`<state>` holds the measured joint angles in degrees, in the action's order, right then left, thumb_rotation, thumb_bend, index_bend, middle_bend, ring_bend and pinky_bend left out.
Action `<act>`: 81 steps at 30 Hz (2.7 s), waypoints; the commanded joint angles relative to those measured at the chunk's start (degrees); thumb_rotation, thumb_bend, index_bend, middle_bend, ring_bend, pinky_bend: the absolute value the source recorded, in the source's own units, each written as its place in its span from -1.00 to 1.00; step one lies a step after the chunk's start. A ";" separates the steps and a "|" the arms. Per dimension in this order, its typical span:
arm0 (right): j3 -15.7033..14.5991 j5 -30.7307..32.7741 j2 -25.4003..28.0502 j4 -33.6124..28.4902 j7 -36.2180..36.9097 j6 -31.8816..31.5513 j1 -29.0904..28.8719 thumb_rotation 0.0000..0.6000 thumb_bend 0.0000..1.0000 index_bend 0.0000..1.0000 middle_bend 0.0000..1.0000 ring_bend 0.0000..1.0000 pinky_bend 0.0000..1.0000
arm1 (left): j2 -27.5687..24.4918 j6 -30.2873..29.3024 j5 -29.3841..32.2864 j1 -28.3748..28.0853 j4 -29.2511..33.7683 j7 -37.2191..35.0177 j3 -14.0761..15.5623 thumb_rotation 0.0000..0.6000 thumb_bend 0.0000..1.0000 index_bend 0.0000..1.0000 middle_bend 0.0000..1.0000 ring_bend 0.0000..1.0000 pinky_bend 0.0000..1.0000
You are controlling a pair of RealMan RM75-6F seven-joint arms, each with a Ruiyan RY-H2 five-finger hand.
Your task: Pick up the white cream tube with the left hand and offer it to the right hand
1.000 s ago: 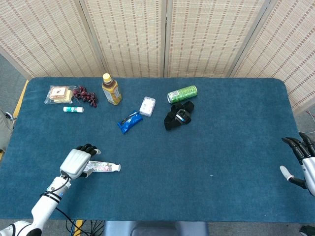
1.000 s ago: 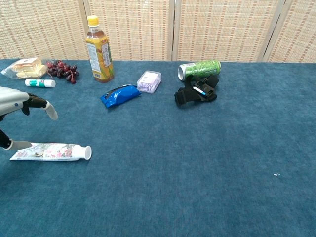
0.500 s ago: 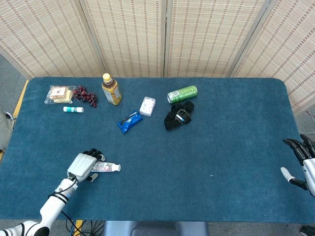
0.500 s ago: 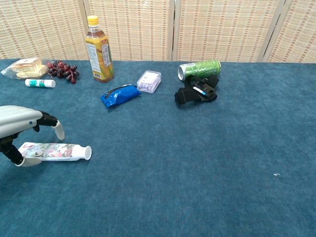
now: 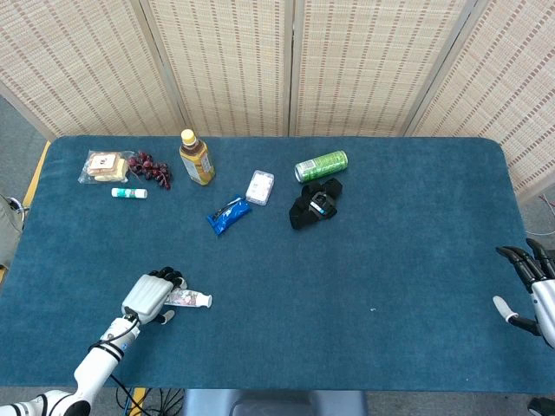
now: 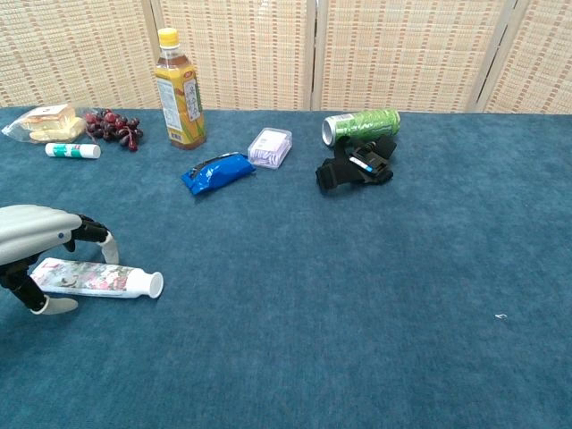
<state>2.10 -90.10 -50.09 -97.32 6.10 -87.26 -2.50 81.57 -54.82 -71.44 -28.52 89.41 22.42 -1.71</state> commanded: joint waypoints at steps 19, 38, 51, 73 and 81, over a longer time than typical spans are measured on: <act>-0.10 0.06 0.05 -0.69 -0.79 0.24 0.09 1.00 -0.57 -0.64 -0.56 -0.85 -0.66 | 1.27 0.30 -0.05 -1.04 -2.69 -3.36 0.36 1.00 -0.56 -0.23 -0.55 -0.74 -0.51; -0.05 0.16 0.02 -1.00 -1.43 0.78 -0.16 1.00 -0.57 -0.64 -0.56 -0.85 -0.66 | 3.45 -2.81 -4.39 -0.55 -8.53 -11.96 -0.13 1.00 -0.40 0.03 -0.03 -0.39 -0.38; 0.24 -4.56 0.27 -2.28 -2.90 1.84 -2.89 1.00 -0.57 -0.64 -0.56 -0.85 -0.66 | -0.89 -4.09 -7.93 -2.33 -4.92 -14.68 -1.88 1.00 -0.29 0.09 0.31 -0.09 -0.12; 3.69 -14.26 -5.12 -16.30 -22.44 17.74 -17.95 1.00 -0.32 -0.59 -0.75 -1.00 -0.96 | -15.07 5.85 2.37 -11.84 18.06 -12.69 -9.46 1.00 -0.28 0.09 0.35 -0.08 -0.11; 4.13 -13.48 -10.80 -17.97 -28.22 23.14 -21.98 1.00 -0.33 -0.57 -0.85 -1.00 -1.00 | -16.28 8.43 8.34 -15.23 21.81 -10.54 -10.12 1.00 -0.28 0.09 0.35 -0.08 -0.11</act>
<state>6.12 -103.74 -60.02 -114.89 -21.27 -64.98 -23.71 65.55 -46.95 -64.14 -42.94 110.47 11.24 -11.60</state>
